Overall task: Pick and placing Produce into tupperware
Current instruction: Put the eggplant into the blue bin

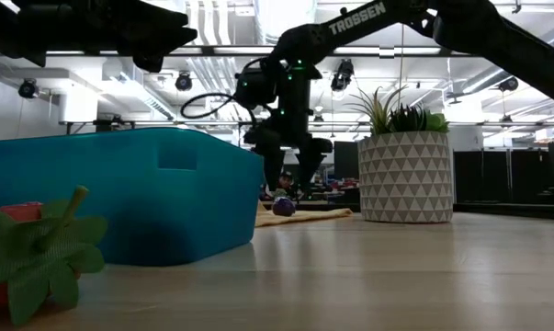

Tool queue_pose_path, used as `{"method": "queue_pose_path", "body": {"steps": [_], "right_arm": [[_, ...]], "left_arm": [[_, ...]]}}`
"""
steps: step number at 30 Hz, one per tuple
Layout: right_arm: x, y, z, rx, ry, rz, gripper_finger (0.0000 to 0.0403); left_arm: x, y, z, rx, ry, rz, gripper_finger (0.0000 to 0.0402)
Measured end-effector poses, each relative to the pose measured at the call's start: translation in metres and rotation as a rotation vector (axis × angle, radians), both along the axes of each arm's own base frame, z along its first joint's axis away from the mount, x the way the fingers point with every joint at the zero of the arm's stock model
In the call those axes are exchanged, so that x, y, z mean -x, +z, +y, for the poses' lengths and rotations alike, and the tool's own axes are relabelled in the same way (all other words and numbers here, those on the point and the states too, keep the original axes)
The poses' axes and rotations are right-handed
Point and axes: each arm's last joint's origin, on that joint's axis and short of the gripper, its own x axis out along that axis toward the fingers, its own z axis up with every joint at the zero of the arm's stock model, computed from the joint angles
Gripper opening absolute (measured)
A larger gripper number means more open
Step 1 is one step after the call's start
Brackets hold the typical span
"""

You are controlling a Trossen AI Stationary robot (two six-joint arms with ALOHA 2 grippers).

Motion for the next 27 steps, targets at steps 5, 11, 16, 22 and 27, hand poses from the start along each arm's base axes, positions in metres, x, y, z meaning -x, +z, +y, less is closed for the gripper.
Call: {"method": "queue_pose_path", "body": {"steps": [5,11,16,22,27], "right_arm": [[0.0,-0.009,0.0,-0.006,-0.008,-0.008,0.0386],[-0.003,-0.015,0.002,-0.04,-0.003,-0.05,0.0386],[-0.004,-0.017,0.002,-0.035,0.0,-0.064,0.0386],[-0.004,-0.025,0.005,-0.039,0.004,-0.052,0.0386],[-0.002,-0.035,0.007,-0.042,0.007,-0.044,0.0386]], "left_arm": [[0.0,0.0,0.0,0.0,0.0,0.002,0.0178],[0.0,0.0,0.0,0.0,0.0,0.002,0.0178],[0.0,0.0,0.0,0.0,0.0,0.002,0.0178],[0.0,0.0,0.0,0.0,0.0,0.002,0.0178],[0.0,0.0,0.0,0.0,0.0,0.002,0.0178]]}}
